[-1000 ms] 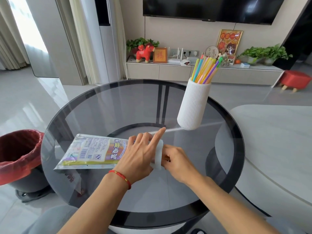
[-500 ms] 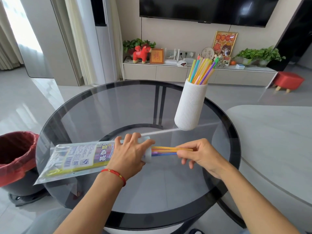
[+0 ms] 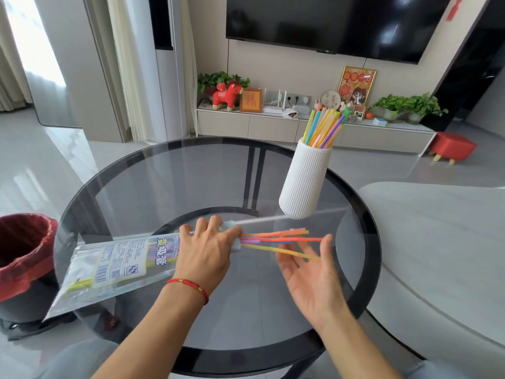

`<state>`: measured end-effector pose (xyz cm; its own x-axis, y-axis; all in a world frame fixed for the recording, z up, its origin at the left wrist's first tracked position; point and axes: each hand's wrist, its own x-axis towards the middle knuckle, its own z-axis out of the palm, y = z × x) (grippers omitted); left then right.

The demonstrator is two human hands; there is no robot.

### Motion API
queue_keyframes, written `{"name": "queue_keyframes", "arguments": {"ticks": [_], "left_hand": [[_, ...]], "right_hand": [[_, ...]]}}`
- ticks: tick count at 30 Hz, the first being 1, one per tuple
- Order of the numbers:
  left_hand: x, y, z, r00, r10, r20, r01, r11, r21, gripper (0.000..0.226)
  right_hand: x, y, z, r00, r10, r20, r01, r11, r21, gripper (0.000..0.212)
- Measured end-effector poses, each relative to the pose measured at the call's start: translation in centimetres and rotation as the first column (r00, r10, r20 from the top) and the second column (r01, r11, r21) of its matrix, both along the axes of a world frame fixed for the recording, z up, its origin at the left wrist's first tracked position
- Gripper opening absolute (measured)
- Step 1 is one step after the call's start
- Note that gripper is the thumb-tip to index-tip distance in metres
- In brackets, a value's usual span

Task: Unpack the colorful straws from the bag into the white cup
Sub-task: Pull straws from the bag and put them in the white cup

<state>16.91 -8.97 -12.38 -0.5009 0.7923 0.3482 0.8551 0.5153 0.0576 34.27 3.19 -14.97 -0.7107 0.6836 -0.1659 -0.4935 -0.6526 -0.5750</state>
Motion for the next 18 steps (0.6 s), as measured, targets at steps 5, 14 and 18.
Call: {"name": "queue_keyframes", "arguments": {"ticks": [5,14,18], "left_hand": [[0.1,-0.1,0.1,0.999,0.048,-0.01,-0.048,0.999,0.027,0.038],[1.6,0.3,-0.2,0.998,-0.022,-0.051,0.021,1.0,-0.003,0.04],[0.3,-0.1,-0.1,1.0,0.02,-0.004,-0.02,1.0,0.009,0.043]], "right_hand": [[-1.0,-1.4,-0.4,0.997,-0.035,0.075,0.035,0.999,0.003,0.095],[-5.2,-2.6,0.0,0.932,-0.169,0.322,0.045,0.931,0.361,0.024],[-4.0,0.2,1.1,0.881,-0.31,0.357,0.162,0.907,0.388,0.011]]}}
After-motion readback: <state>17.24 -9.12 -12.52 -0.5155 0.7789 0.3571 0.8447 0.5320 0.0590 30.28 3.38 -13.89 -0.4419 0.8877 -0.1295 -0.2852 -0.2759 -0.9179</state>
